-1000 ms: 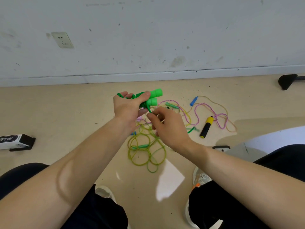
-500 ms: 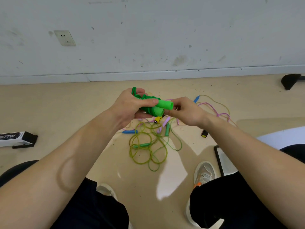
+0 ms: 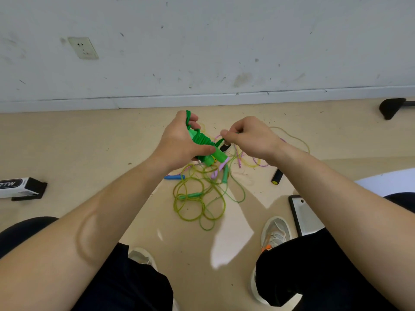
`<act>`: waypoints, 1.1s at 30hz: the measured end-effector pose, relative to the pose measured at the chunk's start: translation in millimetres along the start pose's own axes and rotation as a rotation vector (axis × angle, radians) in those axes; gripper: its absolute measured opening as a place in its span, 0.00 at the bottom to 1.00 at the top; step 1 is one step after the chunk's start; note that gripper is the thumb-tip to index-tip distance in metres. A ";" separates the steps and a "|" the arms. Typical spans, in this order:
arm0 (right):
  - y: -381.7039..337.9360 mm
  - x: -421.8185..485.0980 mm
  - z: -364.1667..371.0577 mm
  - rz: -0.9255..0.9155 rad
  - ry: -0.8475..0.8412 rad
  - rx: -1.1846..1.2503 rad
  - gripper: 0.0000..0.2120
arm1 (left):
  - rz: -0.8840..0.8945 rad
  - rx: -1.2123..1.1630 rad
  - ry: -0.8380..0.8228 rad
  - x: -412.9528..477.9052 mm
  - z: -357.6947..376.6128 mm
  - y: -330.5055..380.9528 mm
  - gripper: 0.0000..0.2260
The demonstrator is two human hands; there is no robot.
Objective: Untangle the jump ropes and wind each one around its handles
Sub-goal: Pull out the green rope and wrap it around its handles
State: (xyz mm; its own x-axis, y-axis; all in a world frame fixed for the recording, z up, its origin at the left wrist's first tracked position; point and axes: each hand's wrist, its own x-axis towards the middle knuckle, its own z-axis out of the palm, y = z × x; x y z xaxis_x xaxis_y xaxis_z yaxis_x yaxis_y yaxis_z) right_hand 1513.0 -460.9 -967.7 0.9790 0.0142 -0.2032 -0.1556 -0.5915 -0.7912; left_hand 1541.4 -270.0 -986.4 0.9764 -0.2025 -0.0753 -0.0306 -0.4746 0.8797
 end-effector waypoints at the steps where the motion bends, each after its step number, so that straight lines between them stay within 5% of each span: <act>1: -2.9 -1.5 1.9 0.045 -0.013 0.169 0.18 | 0.015 0.006 0.035 1.7 0.8 -2.1 0.34; 5: -9.5 -13.8 19.9 0.087 0.008 0.454 0.13 | 0.048 -0.053 0.213 5.5 7.4 -7.3 0.35; 9: -13.0 -30.2 53.3 -0.036 0.045 0.365 0.16 | -0.053 -0.321 0.348 -1.6 19.3 -7.1 0.31; 12: -10.6 -36.2 72.7 -0.157 0.079 0.122 0.26 | -0.240 -0.616 0.292 -4.9 23.1 -6.0 0.28; 16: -9.1 -33.1 70.6 -0.274 0.144 0.005 0.26 | -0.306 -0.821 0.188 -2.2 15.4 -3.8 0.29; 20: -6.9 -29.7 69.1 -0.307 0.159 -0.066 0.26 | -0.314 -0.961 0.101 -2.4 9.3 5.9 0.07; 22: -2.7 -28.6 67.5 -0.270 0.144 -0.175 0.28 | -0.332 -0.956 0.104 -3.5 8.1 10.0 0.09; 26: 4.2 -31.0 70.4 -0.354 0.212 -0.652 0.30 | -0.335 -0.757 0.207 -8.7 15.0 9.4 0.31; 33: 6.1 -31.6 82.6 -0.406 0.463 -0.843 0.30 | -0.343 -0.777 0.252 -10.6 19.3 13.1 0.32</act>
State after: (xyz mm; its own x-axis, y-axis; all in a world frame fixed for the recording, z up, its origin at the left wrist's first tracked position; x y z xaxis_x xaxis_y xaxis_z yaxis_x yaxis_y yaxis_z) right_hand 1470.3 -398.3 -1013.7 0.9195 0.1329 0.3700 0.1645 -0.9848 -0.0552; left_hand 1526.6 -290.6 -983.2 0.9259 0.0826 -0.3687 0.3371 0.2604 0.9047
